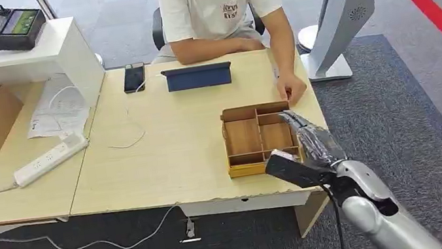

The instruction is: Pass the card to the sensor for recognition and then transmit it.

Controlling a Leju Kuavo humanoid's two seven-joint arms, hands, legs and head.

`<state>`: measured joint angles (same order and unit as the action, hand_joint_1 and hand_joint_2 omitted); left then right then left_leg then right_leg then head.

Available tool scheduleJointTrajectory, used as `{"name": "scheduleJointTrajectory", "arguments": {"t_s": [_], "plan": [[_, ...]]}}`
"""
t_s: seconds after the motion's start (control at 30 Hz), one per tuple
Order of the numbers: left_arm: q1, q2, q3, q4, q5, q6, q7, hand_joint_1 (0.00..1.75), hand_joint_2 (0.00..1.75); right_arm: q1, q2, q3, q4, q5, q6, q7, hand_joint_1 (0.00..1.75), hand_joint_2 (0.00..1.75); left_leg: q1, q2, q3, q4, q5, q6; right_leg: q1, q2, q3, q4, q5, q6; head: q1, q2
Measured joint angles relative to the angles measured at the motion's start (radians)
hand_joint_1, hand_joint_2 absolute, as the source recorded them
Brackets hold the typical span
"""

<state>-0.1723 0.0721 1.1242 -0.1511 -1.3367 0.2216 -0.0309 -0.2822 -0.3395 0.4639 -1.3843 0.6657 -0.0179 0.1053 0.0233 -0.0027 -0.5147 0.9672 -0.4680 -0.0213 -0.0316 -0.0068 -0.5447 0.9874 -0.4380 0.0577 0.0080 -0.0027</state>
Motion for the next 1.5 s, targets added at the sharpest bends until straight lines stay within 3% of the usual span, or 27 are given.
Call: {"name": "scheduleJointTrajectory", "arguments": {"t_s": [0.13, 0.3, 0.5, 0.67, 1.17, 1.5], "plan": [[0.000, -0.001, 0.000, 0.000, 0.001, 0.000, 0.000, 0.00, 0.00, -0.017, 0.011, 0.015, 0.064, 0.088, -0.048, -0.033, 0.00, 1.75, 0.000, 0.000, 0.000, 0.000, 0.000, 0.000, 0.000, 0.000, 0.000, 0.000, 0.000, 0.000, 0.000, 0.000], [-0.002, -0.002, 0.000, 0.000, 0.007, 0.007, -0.001, 0.00, 0.00, -0.050, 0.033, 0.027, 0.164, 0.096, -0.063, -0.077, 0.00, 1.75, 0.000, 0.000, 0.000, 0.000, 0.000, 0.000, 0.000, 0.000, 0.000, 0.000, 0.000, 0.000, 0.000, 0.000], [-0.001, -0.002, 0.000, 0.000, 0.012, 0.008, 0.009, 0.00, 0.00, -0.070, 0.054, 0.037, 0.239, 0.123, -0.071, -0.087, 0.00, 1.75, 0.000, 0.000, 0.000, 0.000, 0.000, 0.000, 0.000, 0.000, 0.000, 0.000, 0.000, 0.000, 0.000, 0.000], [-0.002, -0.002, 0.000, 0.000, 0.019, 0.013, 0.010, 0.00, 0.00, -0.090, 0.065, 0.049, 0.291, 0.225, -0.135, -0.094, 0.00, 1.75, 0.000, 0.000, 0.000, 0.000, 0.000, 0.000, 0.000, 0.000, 0.000, 0.000, 0.000, 0.000, 0.000, 0.000], [-0.002, -0.008, 0.002, 0.000, 0.018, 0.024, 0.008, 0.00, 0.00, -0.128, 0.106, 0.066, 0.429, 0.249, -0.159, -0.133, 0.00, 1.75, 0.000, 0.000, 0.000, 0.000, 0.000, 0.000, 0.000, 0.000, 0.000, 0.000, 0.000, 0.000, 0.000, 0.000], [-0.002, -0.010, 0.002, 0.000, 0.018, 0.029, -0.001, 0.00, 0.00, -0.130, 0.104, 0.065, 0.477, 0.247, -0.189, -0.166, 0.00, 1.75, 0.000, 0.000, 0.000, 0.000, 0.000, 0.000, 0.000, 0.000, 0.000, 0.000, 0.000, 0.000, 0.000, 0.000]]}}
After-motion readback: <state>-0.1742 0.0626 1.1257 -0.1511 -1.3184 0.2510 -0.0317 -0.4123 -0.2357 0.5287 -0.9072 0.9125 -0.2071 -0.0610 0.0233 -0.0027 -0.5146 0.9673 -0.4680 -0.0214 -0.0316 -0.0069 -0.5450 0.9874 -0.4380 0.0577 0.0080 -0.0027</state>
